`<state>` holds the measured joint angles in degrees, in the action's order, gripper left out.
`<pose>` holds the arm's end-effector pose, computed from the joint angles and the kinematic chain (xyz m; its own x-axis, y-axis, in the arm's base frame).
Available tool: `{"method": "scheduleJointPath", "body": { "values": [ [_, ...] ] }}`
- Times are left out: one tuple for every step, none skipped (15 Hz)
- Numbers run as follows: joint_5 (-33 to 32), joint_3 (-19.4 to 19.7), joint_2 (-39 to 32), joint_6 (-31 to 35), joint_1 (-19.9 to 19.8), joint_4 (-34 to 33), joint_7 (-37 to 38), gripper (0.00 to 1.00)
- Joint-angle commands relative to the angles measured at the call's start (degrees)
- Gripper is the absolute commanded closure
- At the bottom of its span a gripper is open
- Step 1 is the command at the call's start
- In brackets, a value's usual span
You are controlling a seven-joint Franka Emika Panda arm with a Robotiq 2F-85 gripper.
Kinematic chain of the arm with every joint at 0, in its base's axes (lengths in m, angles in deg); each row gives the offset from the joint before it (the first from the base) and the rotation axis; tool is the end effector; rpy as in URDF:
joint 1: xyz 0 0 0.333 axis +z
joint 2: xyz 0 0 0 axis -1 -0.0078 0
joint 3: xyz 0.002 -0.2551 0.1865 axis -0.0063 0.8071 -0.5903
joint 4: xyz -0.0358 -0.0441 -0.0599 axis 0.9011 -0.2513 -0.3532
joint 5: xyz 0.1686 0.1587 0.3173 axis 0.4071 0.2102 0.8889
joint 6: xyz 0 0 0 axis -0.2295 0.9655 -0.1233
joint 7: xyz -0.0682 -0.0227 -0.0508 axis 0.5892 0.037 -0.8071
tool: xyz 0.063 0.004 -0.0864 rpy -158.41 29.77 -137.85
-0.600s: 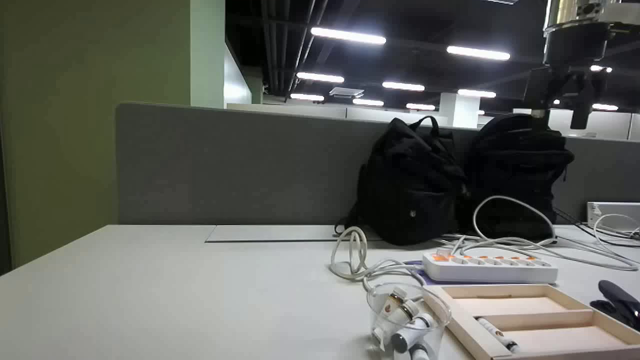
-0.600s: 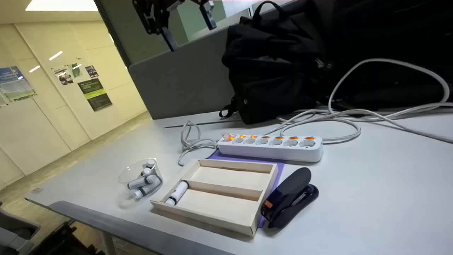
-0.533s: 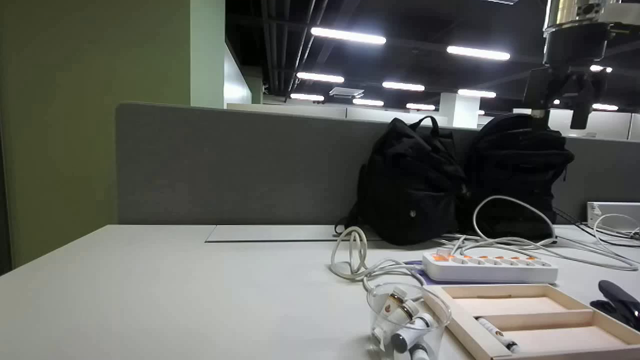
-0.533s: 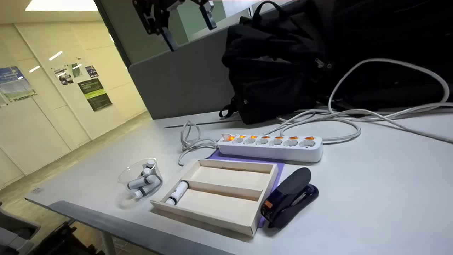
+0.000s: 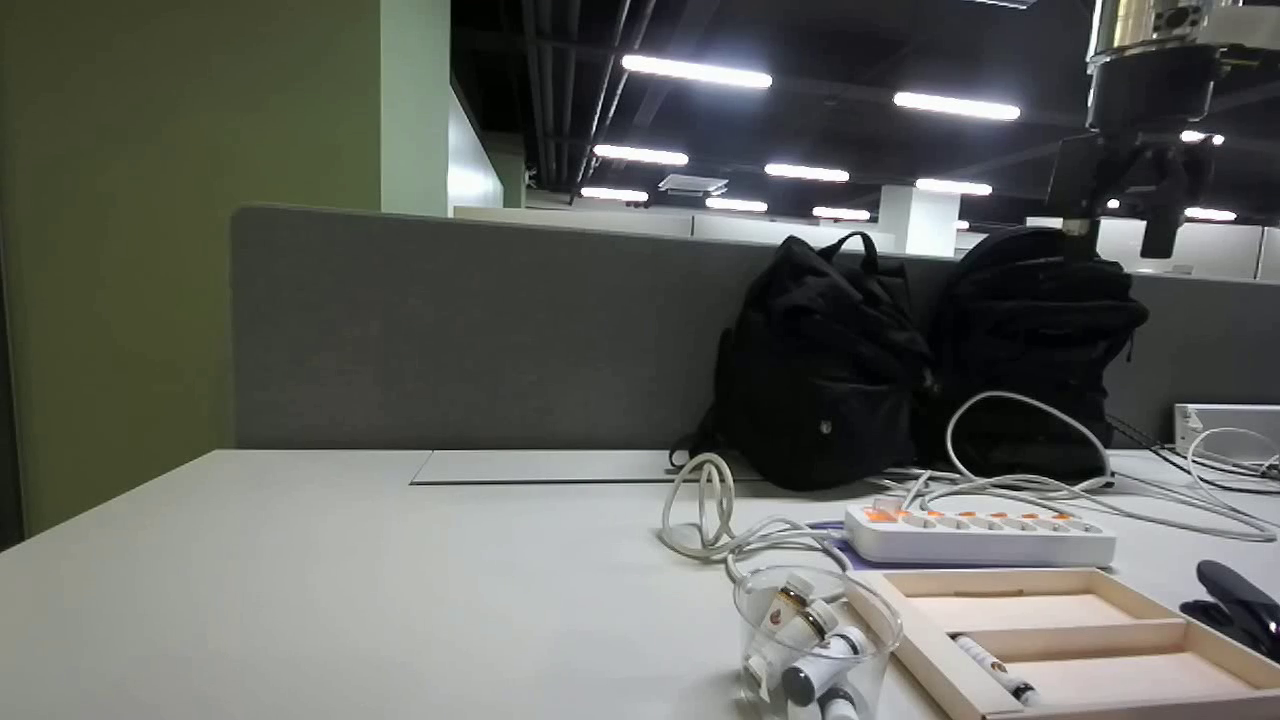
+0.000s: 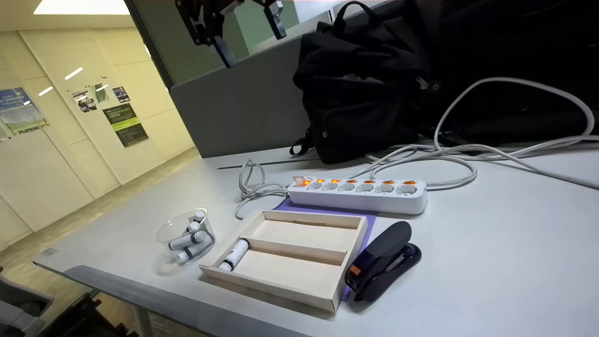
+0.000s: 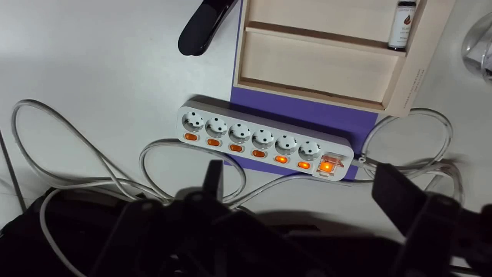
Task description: Switch on the middle switch on the adapter
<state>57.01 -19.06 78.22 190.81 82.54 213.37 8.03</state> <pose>0.4091 -0.1068 0.4416 0.9885 0.0817 0.1274 0.0667 -0.9908 0.1177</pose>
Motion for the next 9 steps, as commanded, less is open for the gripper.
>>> {"method": "scheduleJointPath", "body": {
  "values": [
    [0.1, 1.3, -3.8, 4.8, 0.8, -1.9, -2.0, 0.0],
    [0.1, 1.5, -6.5, 7.5, 0.8, -3.3, -2.6, 0.0],
    [0.3, 2.0, -9.3, 10.1, 0.8, -4.5, -3.6, 0.0],
    [0.6, 2.4, -13.1, 12.4, 0.8, -6.5, -4.4, 0.0],
    [1.2, 2.7, -16.7, 14.6, 0.7, -8.2, -4.9, 0.25],
    [1.2, 2.8, -19.8, 16.5, 0.4, -9.8, -5.0, 0.27],
    [0.5, 2.5, -23.1, 18.9, 0.0, -11.2, -4.4, 0.33],
    [-0.2, 2.3, -26.4, 21.0, -0.3, -12.7, -3.7, 0.43],
    [-1.7, 1.9, -29.6, 22.9, -0.6, -14.1, -2.5, 0.49]
  ]
}}
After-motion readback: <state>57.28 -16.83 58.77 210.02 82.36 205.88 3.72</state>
